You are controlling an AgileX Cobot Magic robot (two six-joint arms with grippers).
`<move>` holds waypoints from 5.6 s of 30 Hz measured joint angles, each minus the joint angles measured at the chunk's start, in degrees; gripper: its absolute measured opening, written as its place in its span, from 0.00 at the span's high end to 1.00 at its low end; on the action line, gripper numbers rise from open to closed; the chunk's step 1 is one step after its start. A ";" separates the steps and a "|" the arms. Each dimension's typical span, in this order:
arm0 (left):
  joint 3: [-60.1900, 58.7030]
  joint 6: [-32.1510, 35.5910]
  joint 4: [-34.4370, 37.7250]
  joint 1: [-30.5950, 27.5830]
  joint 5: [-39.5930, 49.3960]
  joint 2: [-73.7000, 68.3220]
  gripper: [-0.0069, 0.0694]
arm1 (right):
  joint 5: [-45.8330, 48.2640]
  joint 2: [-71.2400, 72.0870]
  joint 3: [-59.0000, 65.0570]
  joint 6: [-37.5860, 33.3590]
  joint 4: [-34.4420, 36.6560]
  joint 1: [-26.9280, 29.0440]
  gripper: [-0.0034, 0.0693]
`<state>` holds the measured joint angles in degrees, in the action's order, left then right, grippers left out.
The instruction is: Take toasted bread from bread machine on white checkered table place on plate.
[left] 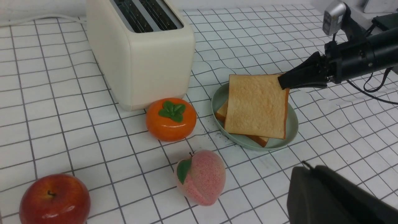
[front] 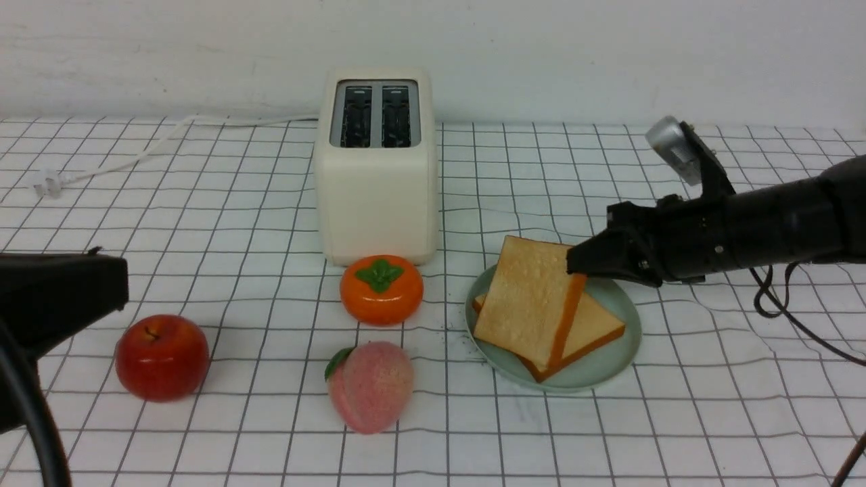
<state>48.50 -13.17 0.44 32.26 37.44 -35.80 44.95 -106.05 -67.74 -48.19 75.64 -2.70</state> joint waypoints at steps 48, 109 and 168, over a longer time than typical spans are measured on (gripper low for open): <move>-36.56 -5.66 -6.57 0.00 -25.82 27.07 0.93 | -1.02 93.63 41.73 37.72 -47.64 8.93 0.94; -38.12 -5.66 -7.24 0.00 -22.59 27.07 0.91 | -21.95 106.63 68.72 42.61 -61.74 2.56 0.97; -50.20 0.00 6.46 -30.92 -15.18 36.42 0.93 | -21.88 106.63 68.72 42.61 -61.74 2.56 0.91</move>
<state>-1.70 -13.17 6.91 1.34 22.26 0.62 23.07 0.58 0.98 -5.58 13.90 -0.14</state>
